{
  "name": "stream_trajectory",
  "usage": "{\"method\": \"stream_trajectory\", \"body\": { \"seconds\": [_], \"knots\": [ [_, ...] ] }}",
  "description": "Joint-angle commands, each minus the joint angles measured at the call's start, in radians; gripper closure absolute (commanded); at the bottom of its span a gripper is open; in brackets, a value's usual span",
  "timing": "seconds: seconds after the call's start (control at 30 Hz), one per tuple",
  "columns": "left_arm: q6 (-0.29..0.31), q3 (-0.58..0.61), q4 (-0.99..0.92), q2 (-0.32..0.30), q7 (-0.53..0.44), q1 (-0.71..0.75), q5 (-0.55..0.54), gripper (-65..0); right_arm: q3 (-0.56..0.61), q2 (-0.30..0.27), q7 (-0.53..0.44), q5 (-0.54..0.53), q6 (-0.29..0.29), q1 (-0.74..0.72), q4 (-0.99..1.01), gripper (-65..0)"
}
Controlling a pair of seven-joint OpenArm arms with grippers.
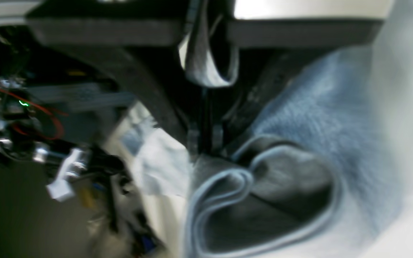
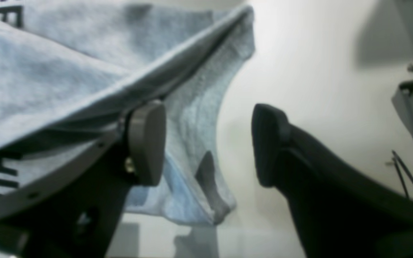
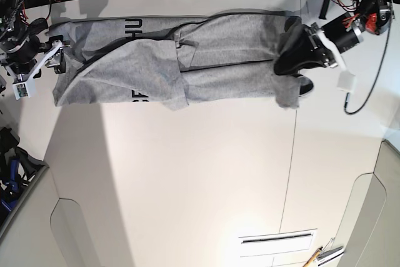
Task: Fold the T-shirt properly
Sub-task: 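Grasp the strip's other end with the left gripper and fold it toward the right gripper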
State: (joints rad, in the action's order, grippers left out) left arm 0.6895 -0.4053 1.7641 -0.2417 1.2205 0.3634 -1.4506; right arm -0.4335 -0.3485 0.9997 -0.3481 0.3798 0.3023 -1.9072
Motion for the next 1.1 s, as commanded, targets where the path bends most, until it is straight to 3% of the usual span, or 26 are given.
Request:
{"method": "stream_trajectory", "body": {
  "seconds": [0.0, 0.13, 0.4, 0.57, 0.73, 0.9, 1.07],
  "knots": [
    [0.009, 0.031, 0.020, 0.005, -0.016, -0.006, -0.033, 0.0, -0.006, -0.014, -0.019, -0.006, -0.003, -0.005, -0.014, -37.1],
    [0.009, 0.163, 0.020, 0.046, -0.039, -0.028, -0.021, 0.0, -0.006, -0.014, -0.019, -0.007, -0.003, -0.006, -0.014, -37.1],
    [0.009, 0.348, 0.019, 0.068, -0.108, -0.116, 0.163, 0.0, -0.006, -0.014, -0.019, -0.007, -0.003, -0.005, -0.014, -37.1],
    [0.009, 0.380, 0.019, 0.090, -0.156, -0.147, 0.246, 0.0, -0.006, -0.013, -0.019, -0.007, -0.003, -0.006, -0.014, -37.1],
    [0.009, 0.381, 0.019, 0.135, -0.169, -0.155, 0.236, 0.0, -0.006, 0.011, -0.021, -0.007, -0.003, -0.006, -0.014, -37.1],
    [0.009, 0.423, 0.019, 0.145, -0.167, -0.155, 0.228, -22.8, -0.006, 0.068, -0.024, -0.007, -0.002, -0.006, -0.014, -37.1],
    [0.009, 0.484, 0.019, 0.145, -0.162, -0.155, 0.227, -23.7, -0.006, 0.066, -0.027, -0.007, -0.002, -0.008, -0.014, -37.1]
  ]
}}
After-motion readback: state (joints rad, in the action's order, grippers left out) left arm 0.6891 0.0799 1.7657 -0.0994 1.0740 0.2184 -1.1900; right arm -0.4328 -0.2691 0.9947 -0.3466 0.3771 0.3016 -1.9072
